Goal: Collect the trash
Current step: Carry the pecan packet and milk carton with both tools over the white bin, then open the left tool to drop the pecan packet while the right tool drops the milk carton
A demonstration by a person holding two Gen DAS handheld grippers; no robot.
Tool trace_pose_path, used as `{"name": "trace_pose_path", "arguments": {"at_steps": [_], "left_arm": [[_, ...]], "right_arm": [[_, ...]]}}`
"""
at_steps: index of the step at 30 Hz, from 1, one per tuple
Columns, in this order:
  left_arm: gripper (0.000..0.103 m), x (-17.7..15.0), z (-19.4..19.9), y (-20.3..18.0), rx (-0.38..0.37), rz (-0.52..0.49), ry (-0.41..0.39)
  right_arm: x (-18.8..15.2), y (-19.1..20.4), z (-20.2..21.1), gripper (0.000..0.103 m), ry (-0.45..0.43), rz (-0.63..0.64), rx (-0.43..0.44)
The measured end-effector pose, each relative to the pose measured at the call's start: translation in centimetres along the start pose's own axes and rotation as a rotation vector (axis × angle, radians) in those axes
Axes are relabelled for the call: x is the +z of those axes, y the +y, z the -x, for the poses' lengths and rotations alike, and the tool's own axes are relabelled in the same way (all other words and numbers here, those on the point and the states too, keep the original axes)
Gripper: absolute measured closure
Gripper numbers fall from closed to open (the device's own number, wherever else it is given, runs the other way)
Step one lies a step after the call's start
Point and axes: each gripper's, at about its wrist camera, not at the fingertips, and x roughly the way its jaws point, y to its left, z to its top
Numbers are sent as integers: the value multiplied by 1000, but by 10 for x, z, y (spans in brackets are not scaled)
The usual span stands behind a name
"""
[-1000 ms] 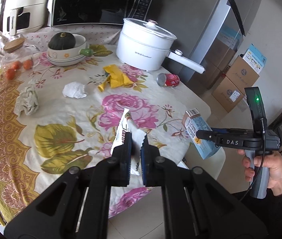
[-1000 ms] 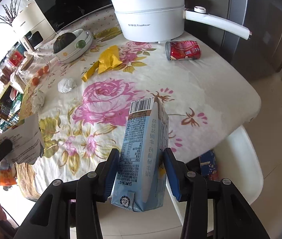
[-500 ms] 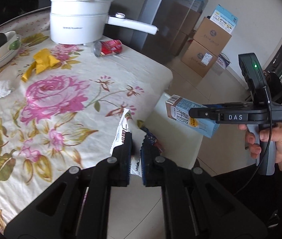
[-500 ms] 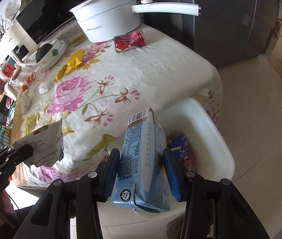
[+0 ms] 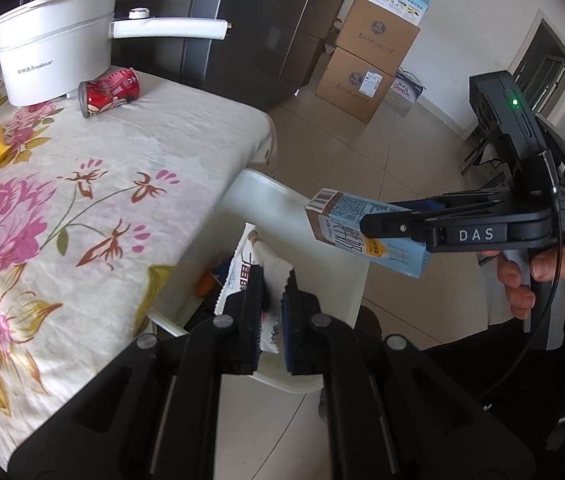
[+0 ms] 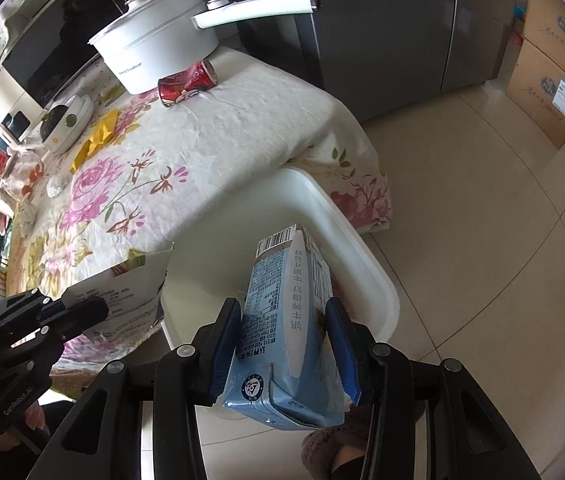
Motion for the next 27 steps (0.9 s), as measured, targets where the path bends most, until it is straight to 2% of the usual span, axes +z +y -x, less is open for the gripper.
{"name": "trace_pose_path", "arguments": {"at_steps": [4,6,8,9,11,14,23,26,27], "left_arm": [[94,4,-13,-2,20,-12,11],[78,4,-17,-1,51,-12,23],[10,4,-23,1,132,-5,56],[3,3,-22,2,189,-2,54],[3,1,-21,4,270,-16,61],[3,-1,-19,13,330,-9,78],[3,-6,-7,31,345,45,86],[3,-9,0,37,336,71,89],[3,-11,3,40,332,81,91]], "right_arm": [[0,-7,0,58,3,-10,-4],[0,-8,0,58,3,-11,-5],[1,-10,0,58,4,-12,-6],[1,-10,0,58,4,-13,-6],[2,-10,-2,58,7,-15,-7],[1,-9,-3,58,12,-13,-10],[4,3,-6,58,15,2,-17],[7,11,-4,57,-12,21,-63],[8,14,-3,47,-19,24,-70]]}}
